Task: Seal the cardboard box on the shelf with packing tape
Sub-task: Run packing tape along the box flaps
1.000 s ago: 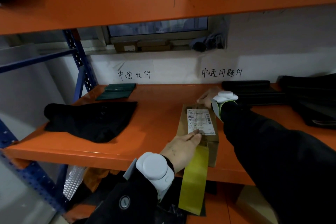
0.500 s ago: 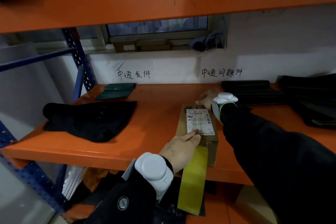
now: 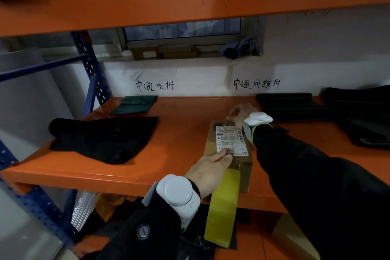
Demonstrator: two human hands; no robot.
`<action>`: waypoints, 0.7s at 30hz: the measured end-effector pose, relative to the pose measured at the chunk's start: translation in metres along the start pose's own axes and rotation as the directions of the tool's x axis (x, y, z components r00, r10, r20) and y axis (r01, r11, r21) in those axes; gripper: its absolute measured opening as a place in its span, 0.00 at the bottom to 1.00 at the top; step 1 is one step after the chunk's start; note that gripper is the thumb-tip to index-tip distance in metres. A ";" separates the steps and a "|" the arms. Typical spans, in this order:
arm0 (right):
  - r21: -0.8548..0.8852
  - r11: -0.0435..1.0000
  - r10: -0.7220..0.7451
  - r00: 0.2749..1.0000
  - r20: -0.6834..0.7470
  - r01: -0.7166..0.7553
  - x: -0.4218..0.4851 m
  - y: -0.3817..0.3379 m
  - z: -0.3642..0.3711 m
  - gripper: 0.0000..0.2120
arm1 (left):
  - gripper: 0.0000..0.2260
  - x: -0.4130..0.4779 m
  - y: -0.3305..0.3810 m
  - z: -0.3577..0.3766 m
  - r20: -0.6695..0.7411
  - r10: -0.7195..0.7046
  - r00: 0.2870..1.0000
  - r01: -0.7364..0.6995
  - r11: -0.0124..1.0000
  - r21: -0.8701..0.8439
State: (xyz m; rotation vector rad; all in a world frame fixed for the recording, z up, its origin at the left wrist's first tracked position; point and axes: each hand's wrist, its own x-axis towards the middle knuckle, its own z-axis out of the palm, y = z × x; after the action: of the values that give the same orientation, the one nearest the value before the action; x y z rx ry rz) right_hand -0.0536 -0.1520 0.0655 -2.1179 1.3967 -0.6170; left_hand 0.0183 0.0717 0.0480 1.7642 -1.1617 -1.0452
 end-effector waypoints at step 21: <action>-0.460 0.860 -0.157 0.972 0.175 0.221 -0.053 -0.019 0.010 0.31 | 0.16 -0.001 -0.002 -0.002 -0.019 -0.031 0.999 0.031 0.999 -0.029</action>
State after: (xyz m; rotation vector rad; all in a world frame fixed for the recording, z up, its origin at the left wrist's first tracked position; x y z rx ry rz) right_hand -0.0536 -0.0953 0.0654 -2.6553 1.3784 -0.2013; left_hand 0.0207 0.0737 0.0475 1.7710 -1.1051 -1.0559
